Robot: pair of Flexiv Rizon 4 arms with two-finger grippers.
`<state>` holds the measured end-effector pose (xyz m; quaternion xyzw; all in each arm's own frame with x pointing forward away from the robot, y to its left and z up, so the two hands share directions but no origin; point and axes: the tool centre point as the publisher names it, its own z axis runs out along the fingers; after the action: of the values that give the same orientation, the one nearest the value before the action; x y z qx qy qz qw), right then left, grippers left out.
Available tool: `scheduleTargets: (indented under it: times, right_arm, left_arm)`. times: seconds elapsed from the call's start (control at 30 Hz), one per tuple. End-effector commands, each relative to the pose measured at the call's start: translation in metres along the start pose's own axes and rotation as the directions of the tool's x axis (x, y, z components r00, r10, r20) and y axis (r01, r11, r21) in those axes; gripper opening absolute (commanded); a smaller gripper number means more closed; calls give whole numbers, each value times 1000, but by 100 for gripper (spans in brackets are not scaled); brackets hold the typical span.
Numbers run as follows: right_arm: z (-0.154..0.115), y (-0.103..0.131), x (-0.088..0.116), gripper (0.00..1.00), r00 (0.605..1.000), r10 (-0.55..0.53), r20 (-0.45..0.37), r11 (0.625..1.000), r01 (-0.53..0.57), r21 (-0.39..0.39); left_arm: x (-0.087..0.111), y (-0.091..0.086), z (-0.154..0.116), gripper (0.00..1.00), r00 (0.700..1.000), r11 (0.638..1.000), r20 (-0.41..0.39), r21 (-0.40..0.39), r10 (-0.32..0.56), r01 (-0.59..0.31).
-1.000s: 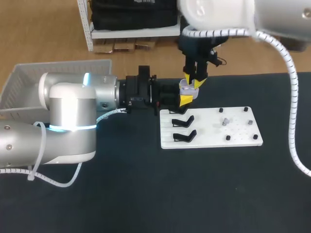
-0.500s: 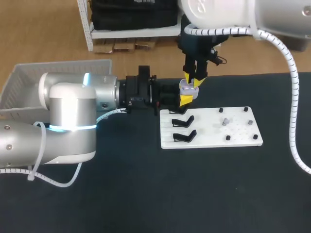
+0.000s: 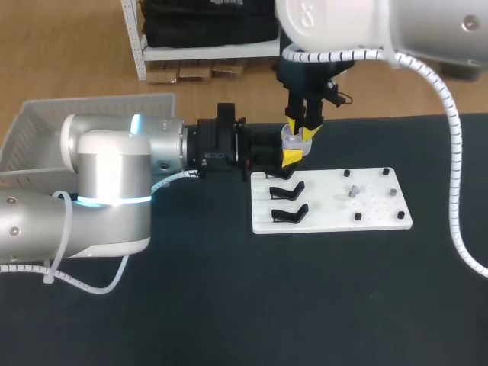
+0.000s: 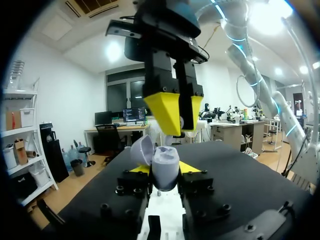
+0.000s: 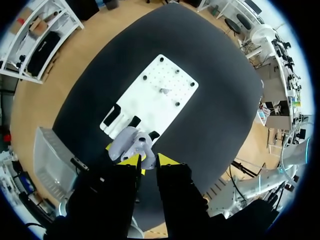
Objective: Pick up each earbud case from the left stands, insert the matching earbuds, close the lid, and place the case in the box.
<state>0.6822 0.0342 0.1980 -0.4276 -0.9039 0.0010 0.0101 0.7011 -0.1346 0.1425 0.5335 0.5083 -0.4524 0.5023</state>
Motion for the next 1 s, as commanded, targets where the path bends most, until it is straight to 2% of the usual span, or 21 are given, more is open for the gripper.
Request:
scheduleTargets:
  times: [0.03,1.0]
  right_arm:
    - [1,3,-2,0,1000,3,3,1000,-3,5]
    - [16,8,-8,0,1000,4,-4,1000,-4,30]
  left_arm:
    - [1,-1,0,0,1000,1000,7,-7,5,-5]
    - [1,-1,0,0,1000,1000,7,-7,5,-5]
